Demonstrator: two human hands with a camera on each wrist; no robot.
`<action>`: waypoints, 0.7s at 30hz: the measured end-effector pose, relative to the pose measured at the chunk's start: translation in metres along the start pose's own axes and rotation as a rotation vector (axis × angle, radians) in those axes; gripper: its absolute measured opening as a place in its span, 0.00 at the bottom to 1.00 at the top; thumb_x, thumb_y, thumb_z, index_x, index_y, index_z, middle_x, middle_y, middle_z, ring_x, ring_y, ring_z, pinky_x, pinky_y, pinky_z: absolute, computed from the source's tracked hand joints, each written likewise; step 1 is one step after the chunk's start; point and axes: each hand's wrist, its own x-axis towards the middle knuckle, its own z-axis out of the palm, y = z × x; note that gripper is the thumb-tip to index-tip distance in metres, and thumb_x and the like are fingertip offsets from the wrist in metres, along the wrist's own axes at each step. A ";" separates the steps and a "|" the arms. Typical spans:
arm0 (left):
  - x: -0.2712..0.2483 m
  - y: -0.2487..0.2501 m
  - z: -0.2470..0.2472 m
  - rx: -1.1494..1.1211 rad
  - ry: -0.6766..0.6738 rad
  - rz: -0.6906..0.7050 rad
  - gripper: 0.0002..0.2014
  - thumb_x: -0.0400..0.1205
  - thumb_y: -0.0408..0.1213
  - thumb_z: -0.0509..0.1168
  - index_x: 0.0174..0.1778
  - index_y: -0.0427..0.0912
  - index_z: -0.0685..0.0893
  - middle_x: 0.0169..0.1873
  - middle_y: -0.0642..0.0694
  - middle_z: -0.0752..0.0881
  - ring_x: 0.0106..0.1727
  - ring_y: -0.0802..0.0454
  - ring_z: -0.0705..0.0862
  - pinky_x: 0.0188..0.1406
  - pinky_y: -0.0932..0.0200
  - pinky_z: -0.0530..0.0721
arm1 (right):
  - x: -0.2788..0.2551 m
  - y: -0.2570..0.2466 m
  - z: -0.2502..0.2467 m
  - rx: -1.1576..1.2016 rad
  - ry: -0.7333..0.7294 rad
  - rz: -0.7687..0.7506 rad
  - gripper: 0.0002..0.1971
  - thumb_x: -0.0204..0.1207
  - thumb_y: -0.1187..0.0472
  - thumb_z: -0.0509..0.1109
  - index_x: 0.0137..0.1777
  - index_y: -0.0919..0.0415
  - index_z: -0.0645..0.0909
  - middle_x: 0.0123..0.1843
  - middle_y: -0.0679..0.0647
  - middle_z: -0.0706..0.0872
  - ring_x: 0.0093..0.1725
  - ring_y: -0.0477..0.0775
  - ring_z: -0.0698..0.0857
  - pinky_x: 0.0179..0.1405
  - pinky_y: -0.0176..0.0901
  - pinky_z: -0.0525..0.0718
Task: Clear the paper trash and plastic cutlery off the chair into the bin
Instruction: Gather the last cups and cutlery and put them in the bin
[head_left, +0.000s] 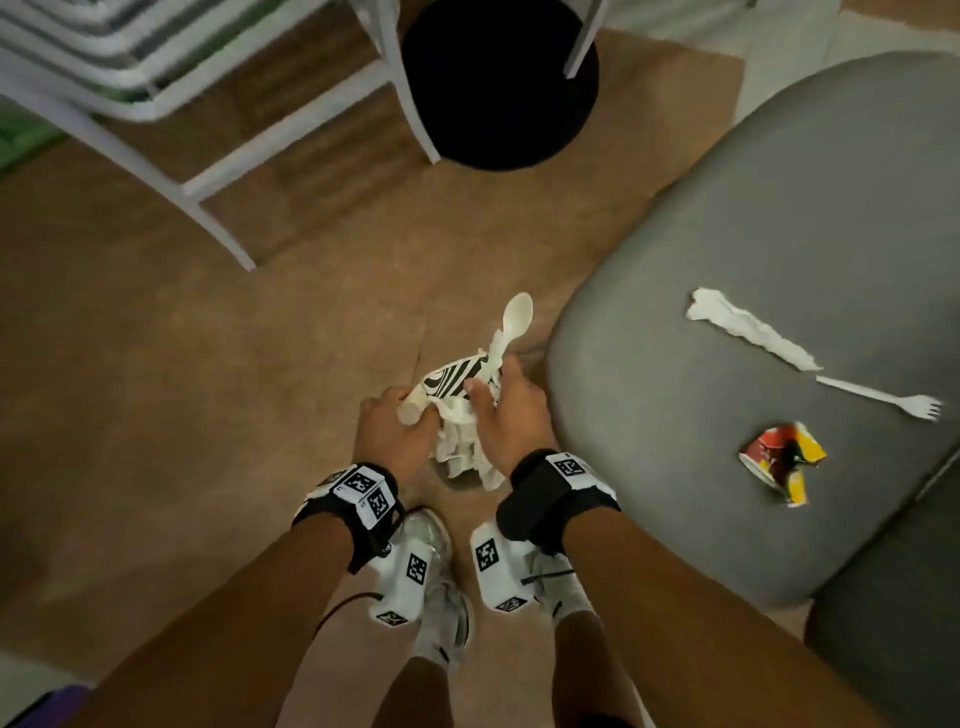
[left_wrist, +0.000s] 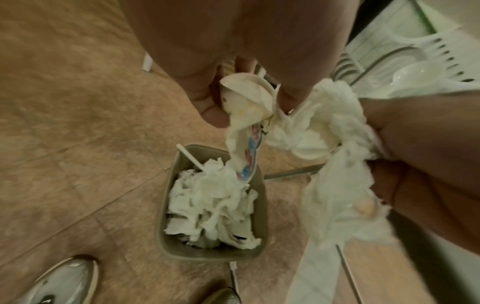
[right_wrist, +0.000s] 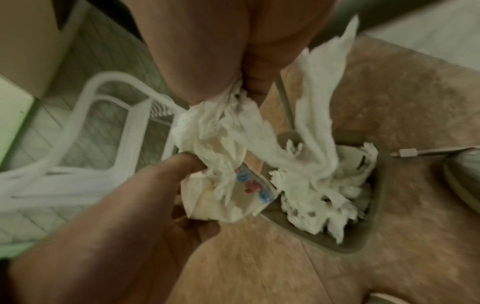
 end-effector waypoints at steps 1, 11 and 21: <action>0.009 -0.016 0.007 -0.003 -0.001 -0.017 0.24 0.65 0.60 0.64 0.57 0.59 0.83 0.53 0.45 0.86 0.47 0.50 0.88 0.53 0.48 0.89 | 0.005 0.010 0.012 -0.018 -0.021 0.009 0.17 0.85 0.52 0.65 0.69 0.57 0.73 0.57 0.58 0.88 0.58 0.62 0.86 0.56 0.53 0.84; 0.061 -0.075 0.092 -0.010 -0.170 0.144 0.28 0.80 0.32 0.61 0.78 0.50 0.71 0.75 0.50 0.73 0.73 0.50 0.75 0.76 0.54 0.72 | 0.074 0.115 0.084 -0.343 -0.107 -0.013 0.15 0.85 0.62 0.62 0.66 0.67 0.82 0.66 0.67 0.84 0.64 0.67 0.82 0.61 0.51 0.77; 0.085 -0.088 0.093 0.055 -0.115 0.094 0.24 0.85 0.33 0.56 0.80 0.42 0.72 0.75 0.41 0.76 0.73 0.43 0.78 0.73 0.53 0.75 | 0.110 0.147 0.129 -0.812 -0.354 -0.163 0.20 0.82 0.67 0.59 0.75 0.61 0.69 0.72 0.66 0.72 0.65 0.71 0.81 0.57 0.59 0.83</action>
